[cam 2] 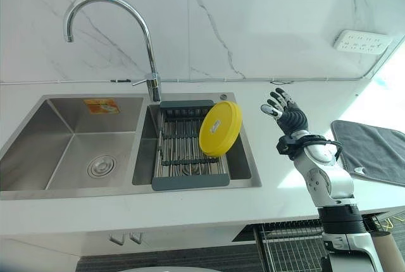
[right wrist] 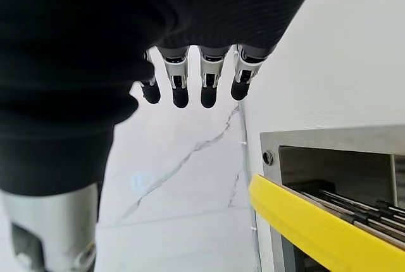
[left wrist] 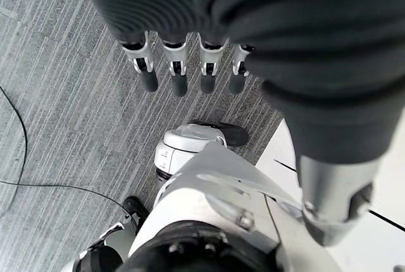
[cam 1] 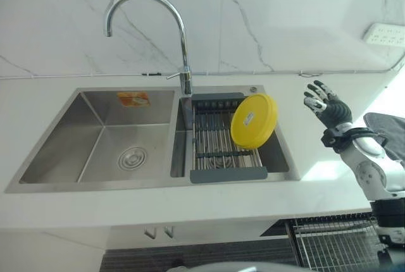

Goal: Place the dishes in the dishwasher.

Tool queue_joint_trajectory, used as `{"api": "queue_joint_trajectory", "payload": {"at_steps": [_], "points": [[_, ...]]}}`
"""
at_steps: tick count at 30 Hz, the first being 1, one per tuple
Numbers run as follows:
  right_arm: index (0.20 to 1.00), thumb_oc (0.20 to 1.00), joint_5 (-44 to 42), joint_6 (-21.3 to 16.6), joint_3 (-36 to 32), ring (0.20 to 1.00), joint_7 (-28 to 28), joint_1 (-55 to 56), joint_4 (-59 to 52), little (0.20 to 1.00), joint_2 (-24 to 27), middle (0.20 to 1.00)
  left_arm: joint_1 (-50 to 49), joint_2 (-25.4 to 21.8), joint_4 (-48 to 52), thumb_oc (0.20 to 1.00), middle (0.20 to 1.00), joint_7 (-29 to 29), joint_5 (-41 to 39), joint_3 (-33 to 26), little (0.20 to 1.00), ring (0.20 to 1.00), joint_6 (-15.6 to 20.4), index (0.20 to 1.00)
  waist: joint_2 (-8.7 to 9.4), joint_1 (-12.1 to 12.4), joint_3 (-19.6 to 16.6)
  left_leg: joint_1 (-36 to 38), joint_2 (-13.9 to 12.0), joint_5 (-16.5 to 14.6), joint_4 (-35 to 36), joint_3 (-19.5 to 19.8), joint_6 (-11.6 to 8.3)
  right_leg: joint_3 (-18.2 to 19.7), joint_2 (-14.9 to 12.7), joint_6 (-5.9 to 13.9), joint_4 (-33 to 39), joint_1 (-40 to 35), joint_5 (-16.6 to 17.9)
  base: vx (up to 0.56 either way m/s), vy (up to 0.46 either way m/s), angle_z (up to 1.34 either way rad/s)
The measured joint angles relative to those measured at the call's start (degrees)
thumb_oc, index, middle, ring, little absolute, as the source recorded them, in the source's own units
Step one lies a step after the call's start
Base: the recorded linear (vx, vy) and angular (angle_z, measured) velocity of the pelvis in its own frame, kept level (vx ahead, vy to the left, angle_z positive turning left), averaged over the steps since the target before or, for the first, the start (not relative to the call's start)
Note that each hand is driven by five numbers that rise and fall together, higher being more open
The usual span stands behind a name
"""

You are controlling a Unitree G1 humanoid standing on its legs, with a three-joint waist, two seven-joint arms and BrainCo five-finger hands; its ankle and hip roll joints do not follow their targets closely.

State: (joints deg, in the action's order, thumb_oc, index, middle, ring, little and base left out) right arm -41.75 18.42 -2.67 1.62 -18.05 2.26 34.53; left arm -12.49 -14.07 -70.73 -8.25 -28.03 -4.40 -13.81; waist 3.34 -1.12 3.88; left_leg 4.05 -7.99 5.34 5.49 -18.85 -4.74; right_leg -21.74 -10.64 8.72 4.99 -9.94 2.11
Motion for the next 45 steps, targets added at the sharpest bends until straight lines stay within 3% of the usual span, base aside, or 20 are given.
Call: {"api": "queue_joint_trajectory", "payload": {"at_steps": [12,21,30,45], "points": [[1.0,1.0,-1.3,2.8,2.1,1.0,1.7,-2.3,4.3,1.0,-0.4,1.0,0.2,-0.1,2.3,1.0,1.0,0.1,-0.1,0.0,1.0,1.0,-1.9,1.0,-0.55,0.1,1.1,-0.9,0.0,0.2,0.0,1.0,-0.04,-1.1,0.1,-0.1,0.0,0.2,-0.1,-0.02,0.004,0.04],[1.0,1.0,-6.0,7.4,2.3,1.0,1.1,-3.5,6.8,1.0,-0.4,1.0,0.2,-0.2,2.2,1.0,1.0,0.1,-0.1,0.0,1.0,1.0,-1.6,1.0,-0.68,0.4,2.5,-1.0,0.0,0.2,0.0,1.1,-0.05,-1.2,0.1,-0.17,0.0,0.1,-0.1,0.0,0.0,0.0],[1.0,1.0,-10.2,8.4,2.5,1.0,0.6,-6.1,8.5,1.0,-0.4,1.0,0.9,-0.6,2.8,1.0,1.0,0.2,-0.3,0.0,1.0,1.0,-2.0,1.0,-0.79,0.5,2.6,-0.9,0.0,0.2,0.0,1.1,-0.06,-1.3,0.1,-0.18,0.0,0.1,-0.1,0.0,0.0,0.0],[1.0,1.0,-10.3,8.7,4.6,1.0,0.1,-6.6,8.5,1.0,-0.4,1.0,1.8,-0.6,3.2,1.0,1.0,0.6,-0.6,0.0,1.0,1.0,-2.3,1.0,-0.71,1.5,2.6,-1.0,0.0,0.2,0.0,1.2,-0.06,-1.5,0.1,-0.21,0.0,0.0,-0.2,0.0,0.0,0.0]]}}
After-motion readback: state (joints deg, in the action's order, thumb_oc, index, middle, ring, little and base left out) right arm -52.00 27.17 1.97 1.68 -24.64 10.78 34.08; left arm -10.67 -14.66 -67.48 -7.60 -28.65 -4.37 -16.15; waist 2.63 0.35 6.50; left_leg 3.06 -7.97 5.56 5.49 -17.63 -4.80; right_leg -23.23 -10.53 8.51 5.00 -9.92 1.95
